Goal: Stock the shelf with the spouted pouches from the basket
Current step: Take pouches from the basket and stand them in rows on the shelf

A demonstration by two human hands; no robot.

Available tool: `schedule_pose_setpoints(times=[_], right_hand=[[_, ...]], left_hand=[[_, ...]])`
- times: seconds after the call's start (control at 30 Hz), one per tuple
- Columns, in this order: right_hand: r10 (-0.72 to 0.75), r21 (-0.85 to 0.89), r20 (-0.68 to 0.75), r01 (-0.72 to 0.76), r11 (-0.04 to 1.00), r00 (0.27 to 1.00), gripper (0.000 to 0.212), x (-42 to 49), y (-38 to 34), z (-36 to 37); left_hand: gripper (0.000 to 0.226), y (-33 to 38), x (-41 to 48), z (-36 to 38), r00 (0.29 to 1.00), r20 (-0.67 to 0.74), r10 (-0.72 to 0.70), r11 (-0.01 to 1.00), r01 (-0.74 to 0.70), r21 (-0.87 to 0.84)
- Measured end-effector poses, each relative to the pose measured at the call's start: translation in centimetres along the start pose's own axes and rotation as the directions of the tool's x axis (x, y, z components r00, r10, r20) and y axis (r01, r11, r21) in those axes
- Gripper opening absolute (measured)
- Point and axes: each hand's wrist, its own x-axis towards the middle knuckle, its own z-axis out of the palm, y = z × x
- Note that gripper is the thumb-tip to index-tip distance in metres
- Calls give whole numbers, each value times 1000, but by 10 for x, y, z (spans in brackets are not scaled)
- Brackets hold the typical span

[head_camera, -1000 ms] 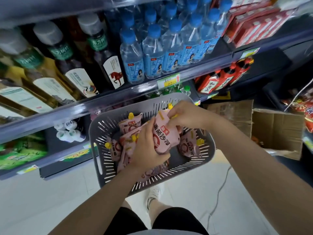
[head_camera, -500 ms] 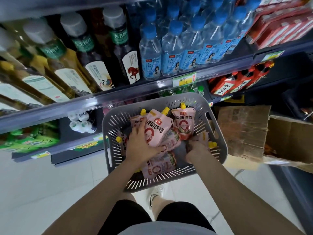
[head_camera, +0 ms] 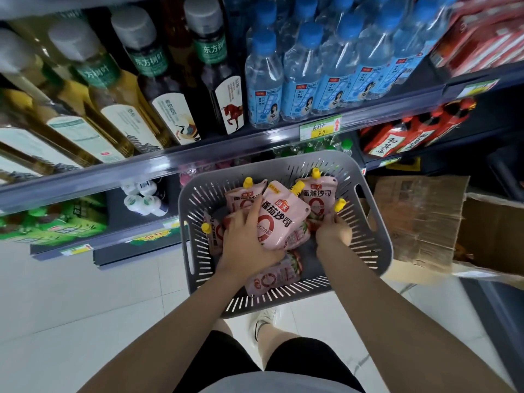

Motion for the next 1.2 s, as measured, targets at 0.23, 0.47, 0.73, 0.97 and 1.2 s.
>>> schedule_pose_setpoints(times=[0.23, 0.47, 0.73, 0.97, 1.2], right_hand=[[-422, -461, -3, 374, 805, 906, 30, -5, -6, -46], [-461, -394, 520, 681, 617, 719, 49, -22, -81, -65], [-50, -434, 630, 405, 805, 775, 42, -14, -24, 18], [11, -721, 536, 451, 527, 844, 128, -26, 43, 32], [150, -766, 557, 434, 475, 817, 138, -16, 37, 28]], left_hand=[[119, 4, -1, -9, 997, -78, 7, 992, 2, 123], [114, 6, 2, -16, 986, -158, -48, 972, 83, 219], [114, 7, -5, -24, 966, -247, -79, 985, 114, 133], [113, 6, -11, -24, 956, -233, -178, 982, 188, 25], [112, 8, -19, -30, 955, -225, -193, 981, 194, -16]])
